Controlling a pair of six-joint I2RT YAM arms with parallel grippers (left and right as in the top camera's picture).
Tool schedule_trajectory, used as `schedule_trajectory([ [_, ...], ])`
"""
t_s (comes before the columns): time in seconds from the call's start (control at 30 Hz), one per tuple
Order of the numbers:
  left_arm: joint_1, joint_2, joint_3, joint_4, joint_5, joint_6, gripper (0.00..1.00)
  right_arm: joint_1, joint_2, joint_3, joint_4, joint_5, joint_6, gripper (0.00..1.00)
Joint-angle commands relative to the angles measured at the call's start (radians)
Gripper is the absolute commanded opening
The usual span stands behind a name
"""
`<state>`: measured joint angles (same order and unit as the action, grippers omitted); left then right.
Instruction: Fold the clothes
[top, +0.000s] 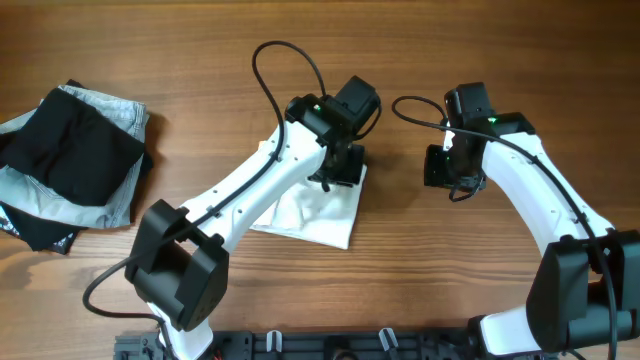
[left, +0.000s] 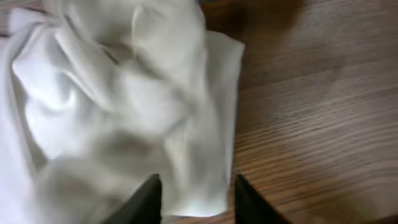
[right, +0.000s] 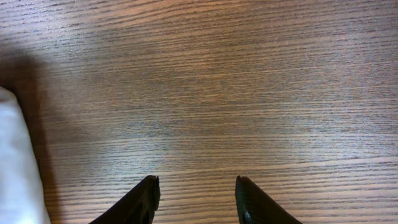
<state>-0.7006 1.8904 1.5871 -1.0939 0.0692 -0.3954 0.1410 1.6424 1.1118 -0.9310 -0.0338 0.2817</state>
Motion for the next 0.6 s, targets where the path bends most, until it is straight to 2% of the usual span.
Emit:
schedule_trajectory([
  [0.0, 0.008, -0.007, 0.021, 0.002, 0.087, 0.101, 0.43, 0.002, -0.021, 0.023, 0.001, -0.02, -0.021, 0.45],
  [0.03, 0.028, -0.023, 0.026, -0.004, 0.074, 0.1, 0.43, 0.002, -0.021, 0.023, 0.003, -0.036, -0.027, 0.45],
  [0.17, 0.159, -0.102, 0.031, 0.006, 0.045, 0.097, 0.42, 0.003, -0.021, 0.023, 0.038, -0.293, -0.205, 0.47],
  [0.27, 0.322, -0.122, 0.031, 0.028, 0.045, 0.056, 0.43, 0.043, -0.021, 0.023, 0.087, -0.486, -0.264, 0.52],
  [0.47, 0.526, -0.059, 0.027, 0.055, 0.062, -0.013, 0.47, 0.252, 0.021, 0.023, 0.166, -0.505, -0.263, 0.64],
  [0.57, 0.56, -0.03, 0.027, 0.054, 0.073, -0.013, 0.48, 0.335, 0.063, 0.023, 0.218, -0.44, -0.204, 0.64],
])
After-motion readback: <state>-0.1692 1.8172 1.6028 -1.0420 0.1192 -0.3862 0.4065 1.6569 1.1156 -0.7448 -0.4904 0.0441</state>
